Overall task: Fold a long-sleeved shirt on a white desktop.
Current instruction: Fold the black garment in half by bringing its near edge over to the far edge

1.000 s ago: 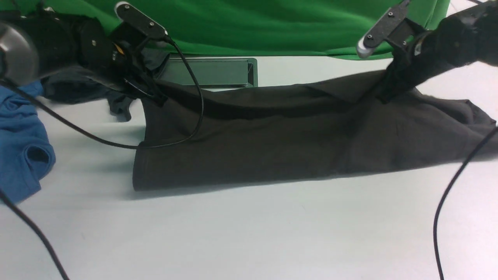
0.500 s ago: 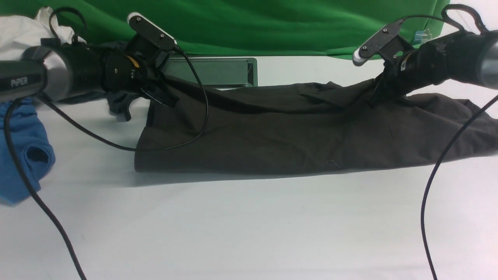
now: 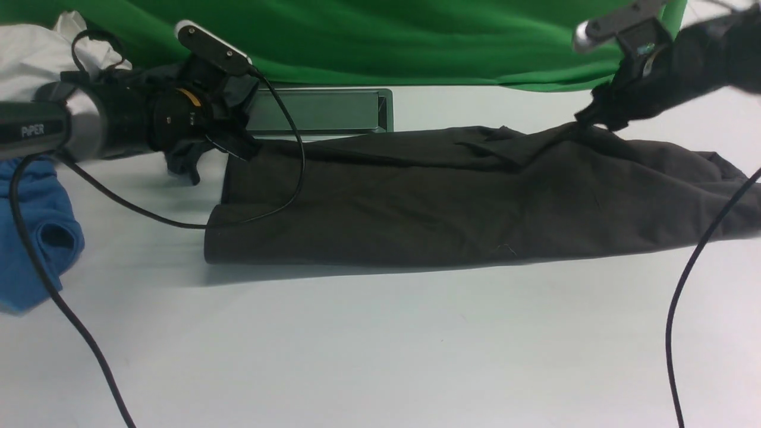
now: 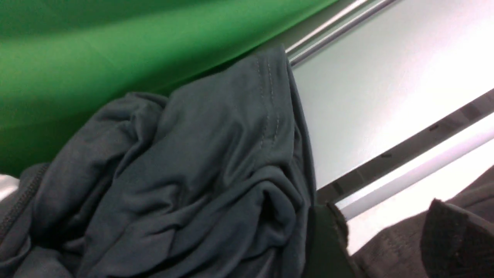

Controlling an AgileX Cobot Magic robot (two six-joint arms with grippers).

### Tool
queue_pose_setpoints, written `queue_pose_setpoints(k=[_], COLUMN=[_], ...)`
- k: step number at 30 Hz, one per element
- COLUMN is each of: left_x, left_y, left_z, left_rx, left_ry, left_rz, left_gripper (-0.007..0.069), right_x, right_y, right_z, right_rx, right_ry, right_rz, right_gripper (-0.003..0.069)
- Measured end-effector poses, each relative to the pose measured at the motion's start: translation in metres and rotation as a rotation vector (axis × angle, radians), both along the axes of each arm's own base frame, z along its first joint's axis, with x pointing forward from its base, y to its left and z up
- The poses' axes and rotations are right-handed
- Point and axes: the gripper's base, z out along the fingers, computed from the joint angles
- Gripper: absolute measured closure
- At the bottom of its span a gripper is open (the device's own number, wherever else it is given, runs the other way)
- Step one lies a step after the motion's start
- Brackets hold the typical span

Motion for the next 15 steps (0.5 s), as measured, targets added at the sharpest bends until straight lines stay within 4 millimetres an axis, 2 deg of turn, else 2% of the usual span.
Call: queue_pose_setpoints(k=[2,4,5,7,8,10,12,13,15], left_x=[-0.003,-0.011,-0.011,-0.026,-0.033,-0.04,-0.058,-0.059,-0.075], left_y=[-0.001,-0.005,-0.006,-0.02,-0.031,-0.041,-0.072,-0.072,-0.092], left_z=[0.006,0.014,0.016,0.032,0.036,0.037,0.027,0.026,0.01], left_rx=[-0.042,-0.08,-0.086,-0.152,-0.172,-0.181,-0.205,-0.202,-0.216], left_ry=[0.028,0.088,0.085,0.186,0.231,0.268,0.373,0.38,0.458], left_rz=[0.029,0.051,0.053,0.059,0.037,0.004,-0.084,-0.086,-0.126], left_gripper=[0.0295,0.038,0.0393,0.0555,0.0582,0.0598,0.0608,0.0608,0.0608], right_x=[-0.012,-0.016,-0.016,-0.014,-0.011,-0.008,-0.001,0.0,0.009], right_y=[0.017,0.031,0.033,0.044,0.046,0.047,0.049,0.049,0.053], right_z=[0.007,0.0,-0.003,-0.025,-0.037,-0.047,-0.07,-0.072,-0.078], right_rx=[0.006,0.046,0.06,0.112,0.121,0.127,0.13,0.13,0.143], right_ry=[0.073,0.133,0.147,0.198,0.212,0.218,0.238,0.238,0.228], right_rz=[0.09,0.14,0.142,0.181,0.188,0.188,0.187,0.189,0.203], right_gripper=[0.0555,0.0608,0.0614,0.0635,0.0639,0.064,0.0642,0.0642,0.0641])
